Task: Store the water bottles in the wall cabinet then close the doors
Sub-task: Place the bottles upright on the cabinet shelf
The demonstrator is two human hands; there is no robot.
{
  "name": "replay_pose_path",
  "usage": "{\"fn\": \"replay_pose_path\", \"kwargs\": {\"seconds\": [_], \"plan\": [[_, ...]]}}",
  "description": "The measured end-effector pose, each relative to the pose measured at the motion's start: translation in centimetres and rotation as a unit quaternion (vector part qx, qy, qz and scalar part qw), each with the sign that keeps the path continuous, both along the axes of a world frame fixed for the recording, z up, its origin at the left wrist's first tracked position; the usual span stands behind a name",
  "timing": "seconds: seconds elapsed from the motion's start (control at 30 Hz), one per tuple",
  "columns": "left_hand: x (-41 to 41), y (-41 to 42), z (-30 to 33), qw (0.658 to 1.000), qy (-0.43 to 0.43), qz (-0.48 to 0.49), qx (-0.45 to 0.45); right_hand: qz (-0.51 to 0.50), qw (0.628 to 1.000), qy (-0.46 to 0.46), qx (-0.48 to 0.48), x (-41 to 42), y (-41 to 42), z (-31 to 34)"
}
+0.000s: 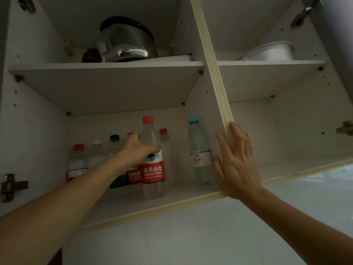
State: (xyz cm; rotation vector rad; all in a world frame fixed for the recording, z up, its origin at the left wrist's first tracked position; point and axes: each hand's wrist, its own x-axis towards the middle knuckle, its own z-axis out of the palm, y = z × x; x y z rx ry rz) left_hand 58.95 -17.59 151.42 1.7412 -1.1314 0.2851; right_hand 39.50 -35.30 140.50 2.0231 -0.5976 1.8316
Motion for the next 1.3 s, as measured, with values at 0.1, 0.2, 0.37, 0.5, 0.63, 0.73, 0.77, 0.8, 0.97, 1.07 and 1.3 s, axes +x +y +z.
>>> {"fn": "replay_pose_path", "kwargs": {"seconds": [0.1, 0.2, 0.37, 0.5, 0.63, 0.73, 0.77, 0.8, 0.97, 1.07, 1.3], "plan": [[2.4, 2.2, -0.1, 0.998, 0.012, 0.055, -0.009, -0.026, 0.999, 0.03, -0.008, 0.0, 0.1, 0.2], [3.8, 4.0, -0.4, 0.994, 0.019, 0.103, -0.01, -0.045, 0.998, 0.052, -0.008, 0.0, 0.1, 0.2], [3.7, 5.7, -1.0, 0.993, -0.005, 0.119, -0.028, -0.07, 0.987, 0.105, -0.098, 0.1, 1.7, 1.6], [2.8, 5.7, -3.0, 0.994, -0.043, 0.098, -0.026, 0.024, 0.987, 0.162, -0.003, 1.7, 3.9, 3.6], [2.6, 5.8, -6.2, 0.996, -0.023, 0.087, -0.026, 0.043, 0.965, 0.151, 0.211, 3.8, 4.6, 4.9], [3.0, 5.9, -7.5, 0.998, 0.011, 0.058, -0.038, 0.011, 0.961, 0.143, 0.235, 5.8, 4.5, 5.4], [3.2, 5.9, -7.6, 0.998, 0.015, 0.05, -0.039, 0.0, 0.96, 0.142, 0.24, 6.4, 4.4, 5.7], [3.3, 6.0, -7.6, 0.998, 0.015, 0.042, -0.039, -0.008, 0.959, 0.138, 0.247, 7.0, 4.2, 5.9], [3.7, 5.9, -7.9, 0.999, -0.002, 0.04, -0.035, -0.047, 0.949, 0.129, 0.283, 8.5, 3.2, 7.0], [3.9, 5.9, -7.9, 0.998, -0.008, 0.049, -0.034, -0.055, 0.943, 0.135, 0.298, 9.2, 2.9, 7.8], [4.4, 5.6, -7.9, 0.998, -0.003, 0.048, -0.029, 0.165, 0.886, 0.099, 0.422, 11.0, 1.0, 9.4]]}}
